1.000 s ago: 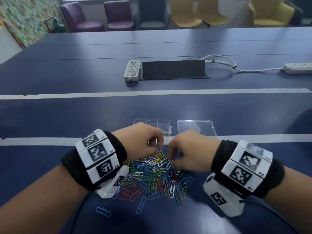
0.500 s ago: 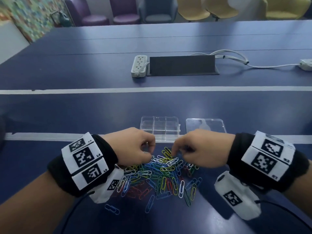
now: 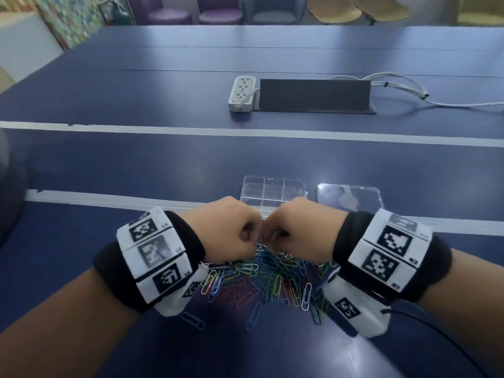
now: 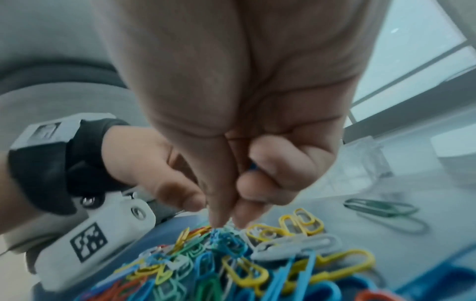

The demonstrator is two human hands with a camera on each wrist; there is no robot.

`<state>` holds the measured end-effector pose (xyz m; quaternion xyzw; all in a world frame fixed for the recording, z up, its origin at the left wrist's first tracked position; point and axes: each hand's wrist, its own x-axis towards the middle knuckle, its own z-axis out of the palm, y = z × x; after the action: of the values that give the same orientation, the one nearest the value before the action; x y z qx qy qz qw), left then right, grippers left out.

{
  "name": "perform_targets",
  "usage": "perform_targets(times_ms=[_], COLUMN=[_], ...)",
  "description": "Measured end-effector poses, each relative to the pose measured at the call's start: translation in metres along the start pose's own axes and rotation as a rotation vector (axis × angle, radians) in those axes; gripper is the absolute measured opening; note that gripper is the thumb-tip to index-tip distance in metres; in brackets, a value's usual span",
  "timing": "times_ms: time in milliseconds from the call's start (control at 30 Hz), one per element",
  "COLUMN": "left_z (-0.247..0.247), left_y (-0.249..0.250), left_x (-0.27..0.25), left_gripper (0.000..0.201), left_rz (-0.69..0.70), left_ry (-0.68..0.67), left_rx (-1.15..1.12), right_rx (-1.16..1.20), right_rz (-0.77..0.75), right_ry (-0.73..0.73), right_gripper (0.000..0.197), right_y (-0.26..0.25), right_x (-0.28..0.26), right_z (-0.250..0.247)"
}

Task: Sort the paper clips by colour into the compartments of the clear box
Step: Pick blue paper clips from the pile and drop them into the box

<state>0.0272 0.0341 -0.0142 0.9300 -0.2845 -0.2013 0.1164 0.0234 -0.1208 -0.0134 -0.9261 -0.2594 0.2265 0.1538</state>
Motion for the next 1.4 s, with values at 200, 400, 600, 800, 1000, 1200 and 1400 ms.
perform_targets(times_ms=[200, 400, 600, 800, 1000, 1200, 1400], left_z=[-0.01, -0.016, -0.028, -0.027, -0.028, -0.024, -0.024], left_y=[-0.006, -0.012, -0.011, -0.01, -0.011, -0.026, -0.035], left_x=[-0.005, 0.001, 0.024, 0.037, 0.03, 0.026, 0.014], left_gripper=[0.009, 0.021, 0.027, 0.037, 0.058, 0.057, 0.039], left_rz=[-0.073, -0.131, -0.137, -0.192, -0.215, -0.244, -0.248], left_ry=[0.036, 0.064, 0.172, 0.227, 0.309, 0.358, 0.387], left_rx=[-0.117, -0.183, -0.178, -0.272, -0.345, -0.62, -0.607], right_rx=[-0.173, -0.065, 0.176, 0.313, 0.18, 0.222, 0.264], right_rz=[0.007, -0.012, 0.114, 0.221, 0.231, 0.213, 0.196], right_ry=[-0.038, 0.005, 0.102, 0.118, 0.145, 0.154, 0.182], right_gripper=[0.019, 0.015, 0.009, 0.022, 0.028, 0.03, 0.026], right_y=[-0.012, -0.002, 0.01, 0.013, -0.003, -0.01, -0.007], right_x=[0.007, 0.003, 0.014, 0.035, 0.048, 0.054, 0.053], right_z=[0.003, -0.005, -0.036, -0.045, -0.048, -0.049, -0.045])
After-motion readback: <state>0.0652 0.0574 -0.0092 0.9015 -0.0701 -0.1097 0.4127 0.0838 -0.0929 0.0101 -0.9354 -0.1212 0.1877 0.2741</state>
